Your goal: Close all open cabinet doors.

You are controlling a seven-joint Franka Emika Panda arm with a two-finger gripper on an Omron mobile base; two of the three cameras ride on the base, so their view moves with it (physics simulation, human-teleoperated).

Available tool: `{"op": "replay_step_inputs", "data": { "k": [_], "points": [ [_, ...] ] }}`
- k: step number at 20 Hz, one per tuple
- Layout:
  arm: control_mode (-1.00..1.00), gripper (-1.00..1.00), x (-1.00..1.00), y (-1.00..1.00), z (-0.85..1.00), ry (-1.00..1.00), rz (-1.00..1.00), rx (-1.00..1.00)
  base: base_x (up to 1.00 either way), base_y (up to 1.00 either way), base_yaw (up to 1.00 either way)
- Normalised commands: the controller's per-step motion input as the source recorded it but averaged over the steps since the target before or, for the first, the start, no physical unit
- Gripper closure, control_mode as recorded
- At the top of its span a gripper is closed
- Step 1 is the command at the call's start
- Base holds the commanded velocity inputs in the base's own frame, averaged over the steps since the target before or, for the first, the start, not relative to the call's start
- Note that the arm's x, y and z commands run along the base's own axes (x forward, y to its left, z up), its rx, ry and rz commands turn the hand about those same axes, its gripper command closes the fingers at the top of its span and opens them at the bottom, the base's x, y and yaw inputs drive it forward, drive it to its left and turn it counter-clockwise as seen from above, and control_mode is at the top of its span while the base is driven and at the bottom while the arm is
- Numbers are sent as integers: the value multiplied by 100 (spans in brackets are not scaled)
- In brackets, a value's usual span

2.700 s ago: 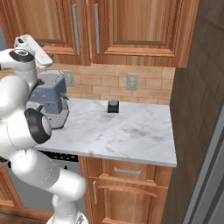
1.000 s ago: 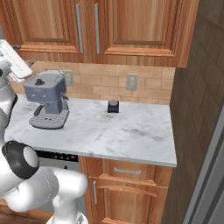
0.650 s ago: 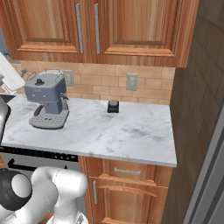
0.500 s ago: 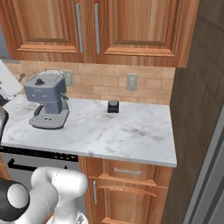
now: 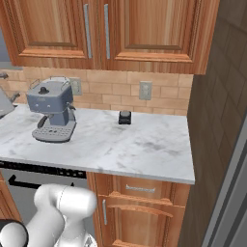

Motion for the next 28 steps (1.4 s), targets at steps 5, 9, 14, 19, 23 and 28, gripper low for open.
{"op": "replay_step_inputs", "data": {
  "k": [5,9,14,19,23,28],
  "points": [
    [-100,-100,-54,-51,1,-23,9,46,0,0,0],
    [-100,-100,-50,-82,6,-21,16,43,0,0,0],
    [-100,-100,-43,-91,5,-20,16,42,0,0,0],
    [-100,-100,-37,-84,1,-19,15,41,0,0,0],
    [-100,-100,-25,-73,-3,-17,13,36,0,0,0],
    [-100,-100,-2,-35,-18,-6,5,13,0,0,0]
  ]
}}
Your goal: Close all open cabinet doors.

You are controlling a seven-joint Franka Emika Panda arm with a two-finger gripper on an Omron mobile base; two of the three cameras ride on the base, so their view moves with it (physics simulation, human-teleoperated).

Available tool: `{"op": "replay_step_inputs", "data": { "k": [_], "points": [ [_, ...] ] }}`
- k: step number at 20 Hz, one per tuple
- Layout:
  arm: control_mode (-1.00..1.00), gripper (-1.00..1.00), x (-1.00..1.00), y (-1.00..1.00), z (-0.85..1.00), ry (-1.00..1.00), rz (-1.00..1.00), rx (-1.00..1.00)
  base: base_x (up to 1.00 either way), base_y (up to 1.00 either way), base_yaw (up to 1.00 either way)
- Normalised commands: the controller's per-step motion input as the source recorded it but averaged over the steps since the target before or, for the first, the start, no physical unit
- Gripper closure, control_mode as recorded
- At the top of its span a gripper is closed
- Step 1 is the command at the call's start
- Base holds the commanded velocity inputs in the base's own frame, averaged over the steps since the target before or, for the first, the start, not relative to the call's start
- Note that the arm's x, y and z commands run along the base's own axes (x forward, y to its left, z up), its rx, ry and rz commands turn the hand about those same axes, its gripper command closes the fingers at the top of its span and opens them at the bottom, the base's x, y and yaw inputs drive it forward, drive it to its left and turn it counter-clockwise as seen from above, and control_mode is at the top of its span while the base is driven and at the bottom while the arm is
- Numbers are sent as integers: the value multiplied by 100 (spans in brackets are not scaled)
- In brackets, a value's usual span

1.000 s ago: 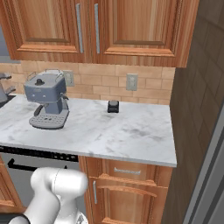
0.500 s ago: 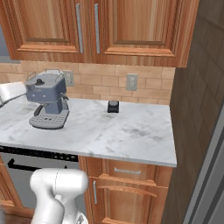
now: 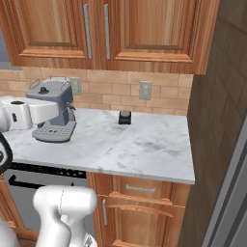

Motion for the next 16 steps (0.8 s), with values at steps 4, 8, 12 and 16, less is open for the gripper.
{"op": "replay_step_inputs", "data": {
  "k": [4,8,12,16],
  "points": [
    [-100,-100,0,-11,-14,-1,1,1,0,0,0],
    [-100,-100,0,0,-5,0,0,0,0,0,0],
    [-100,-100,0,0,0,0,0,0,0,0,0],
    [-100,-100,0,0,0,0,0,0,0,0,0]
  ]
}}
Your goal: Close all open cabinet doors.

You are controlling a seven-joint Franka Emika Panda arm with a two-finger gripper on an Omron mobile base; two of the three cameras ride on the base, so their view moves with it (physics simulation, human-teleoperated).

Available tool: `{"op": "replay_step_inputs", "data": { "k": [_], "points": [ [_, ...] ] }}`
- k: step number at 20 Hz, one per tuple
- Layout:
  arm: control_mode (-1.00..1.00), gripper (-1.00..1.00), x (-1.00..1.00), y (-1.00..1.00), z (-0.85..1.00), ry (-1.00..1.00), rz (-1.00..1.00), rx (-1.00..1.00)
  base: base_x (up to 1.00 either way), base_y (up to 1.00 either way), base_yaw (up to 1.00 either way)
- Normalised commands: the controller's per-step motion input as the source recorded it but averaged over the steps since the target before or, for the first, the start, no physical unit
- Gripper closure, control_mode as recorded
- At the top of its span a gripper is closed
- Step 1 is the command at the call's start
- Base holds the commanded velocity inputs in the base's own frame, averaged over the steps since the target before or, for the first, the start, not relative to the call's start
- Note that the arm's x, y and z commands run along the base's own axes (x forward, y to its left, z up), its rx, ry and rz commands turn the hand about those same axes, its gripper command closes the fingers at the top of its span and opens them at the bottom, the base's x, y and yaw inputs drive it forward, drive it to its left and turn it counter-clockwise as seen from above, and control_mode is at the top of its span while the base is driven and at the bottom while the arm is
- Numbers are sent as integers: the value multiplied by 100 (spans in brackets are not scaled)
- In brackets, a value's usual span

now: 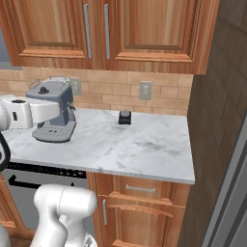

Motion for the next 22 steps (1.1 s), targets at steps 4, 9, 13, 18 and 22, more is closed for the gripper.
{"op": "replay_step_inputs", "data": {
  "k": [4,9,13,18,22],
  "points": [
    [-100,-100,0,0,-1,1,0,0,0,0,0],
    [-100,-100,-1,0,-3,0,0,0,0,0,0],
    [-100,-100,-11,8,-5,0,0,0,0,0,0],
    [100,-100,0,0,0,0,0,0,-9,53,-11],
    [100,-100,0,0,0,0,0,0,-22,44,-18]
  ]
}}
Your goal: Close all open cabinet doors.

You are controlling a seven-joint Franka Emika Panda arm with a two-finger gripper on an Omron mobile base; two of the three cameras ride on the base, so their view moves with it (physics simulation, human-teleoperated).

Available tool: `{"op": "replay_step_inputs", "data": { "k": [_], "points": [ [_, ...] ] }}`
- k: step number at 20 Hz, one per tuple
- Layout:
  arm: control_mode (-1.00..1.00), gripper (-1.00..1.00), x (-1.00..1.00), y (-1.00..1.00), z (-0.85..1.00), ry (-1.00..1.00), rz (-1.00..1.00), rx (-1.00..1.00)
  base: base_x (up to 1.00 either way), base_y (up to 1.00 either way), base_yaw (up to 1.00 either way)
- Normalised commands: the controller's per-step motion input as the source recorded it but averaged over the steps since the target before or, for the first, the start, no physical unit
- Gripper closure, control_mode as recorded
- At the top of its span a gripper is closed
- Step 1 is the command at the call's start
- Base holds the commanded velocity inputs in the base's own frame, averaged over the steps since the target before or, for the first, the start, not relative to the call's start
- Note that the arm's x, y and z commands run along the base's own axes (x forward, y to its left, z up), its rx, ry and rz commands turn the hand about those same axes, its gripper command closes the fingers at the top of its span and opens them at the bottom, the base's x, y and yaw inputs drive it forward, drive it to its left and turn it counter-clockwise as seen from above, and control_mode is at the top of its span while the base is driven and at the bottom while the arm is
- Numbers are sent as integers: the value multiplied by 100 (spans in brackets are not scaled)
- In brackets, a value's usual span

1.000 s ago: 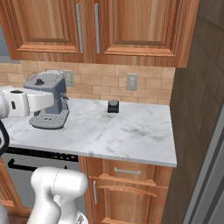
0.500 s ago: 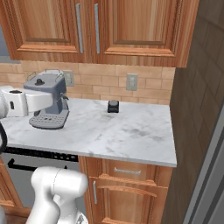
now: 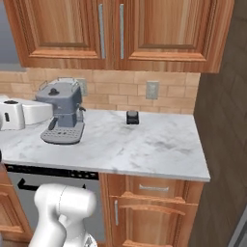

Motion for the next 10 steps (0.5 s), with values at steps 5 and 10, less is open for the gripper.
{"op": "replay_step_inputs", "data": {
  "k": [5,10],
  "points": [
    [100,-100,0,0,0,0,0,0,-32,20,-29],
    [100,-100,0,0,0,0,0,0,-42,3,-41]
  ]
}}
